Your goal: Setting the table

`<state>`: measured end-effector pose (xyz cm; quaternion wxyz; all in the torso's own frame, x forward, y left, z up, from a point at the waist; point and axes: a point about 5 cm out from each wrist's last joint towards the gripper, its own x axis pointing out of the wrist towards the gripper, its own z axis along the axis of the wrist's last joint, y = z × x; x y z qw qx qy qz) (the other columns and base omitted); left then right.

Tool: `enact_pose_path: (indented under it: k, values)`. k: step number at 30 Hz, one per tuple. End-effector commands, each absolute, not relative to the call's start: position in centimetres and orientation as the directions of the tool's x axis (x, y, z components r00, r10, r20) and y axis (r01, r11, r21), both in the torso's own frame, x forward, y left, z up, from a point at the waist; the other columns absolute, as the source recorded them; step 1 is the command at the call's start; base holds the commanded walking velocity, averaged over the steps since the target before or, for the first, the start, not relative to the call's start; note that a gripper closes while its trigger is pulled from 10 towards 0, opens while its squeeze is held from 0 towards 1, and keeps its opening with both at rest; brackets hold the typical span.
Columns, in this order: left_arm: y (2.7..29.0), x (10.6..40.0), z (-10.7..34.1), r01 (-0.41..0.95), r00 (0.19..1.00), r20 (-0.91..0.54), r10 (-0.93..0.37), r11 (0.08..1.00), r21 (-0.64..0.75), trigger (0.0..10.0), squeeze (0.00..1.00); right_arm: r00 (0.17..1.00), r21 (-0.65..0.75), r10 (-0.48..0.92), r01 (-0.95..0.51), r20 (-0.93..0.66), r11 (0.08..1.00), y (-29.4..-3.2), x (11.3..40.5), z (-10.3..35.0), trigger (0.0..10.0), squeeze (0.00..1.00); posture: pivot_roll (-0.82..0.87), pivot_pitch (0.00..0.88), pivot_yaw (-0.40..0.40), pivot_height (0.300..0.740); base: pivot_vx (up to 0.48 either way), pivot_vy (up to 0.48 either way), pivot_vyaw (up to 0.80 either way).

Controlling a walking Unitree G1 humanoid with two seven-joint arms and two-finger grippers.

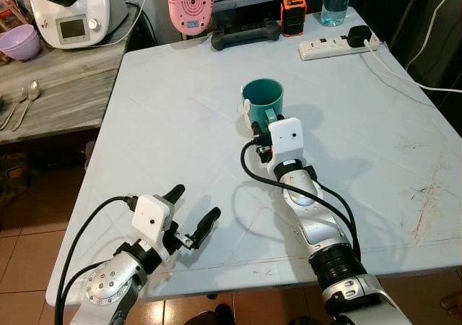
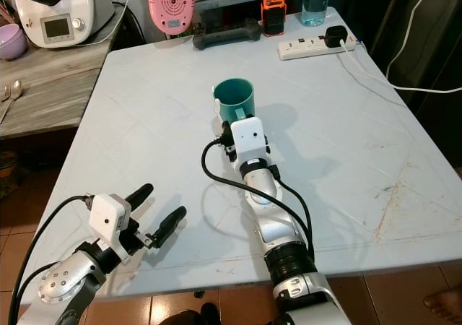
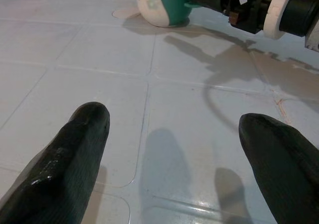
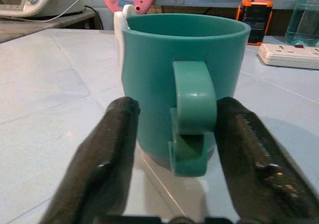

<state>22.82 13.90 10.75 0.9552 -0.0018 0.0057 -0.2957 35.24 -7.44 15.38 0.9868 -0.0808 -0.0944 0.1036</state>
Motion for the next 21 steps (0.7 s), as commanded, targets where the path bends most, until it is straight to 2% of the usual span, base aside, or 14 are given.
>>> enact_pose_path:
  k: [1, 21]
  values:
    - [14.56, 22.7, 10.3, 0.547, 0.837, -0.028, -0.547, 0.837, 0.0, 10.0, 0.0, 0.954, -0.173, 0.242, -0.212, 0.176, 0.962, -6.68, 35.23, 15.52, 0.0, 0.0, -0.08, 0.167, 0.171, 0.74, 0.0, 0.0, 0.0]
    - [14.25, 22.59, 10.93, 0.55, 0.835, -0.014, -0.55, 0.835, 0.005, 10.0, 0.0, 0.947, -0.176, 0.238, -0.201, 0.217, 0.964, -6.52, 35.23, 16.22, 0.0, 0.0, -0.07, 0.171, 0.174, 0.74, 0.0, 0.0, 0.0]
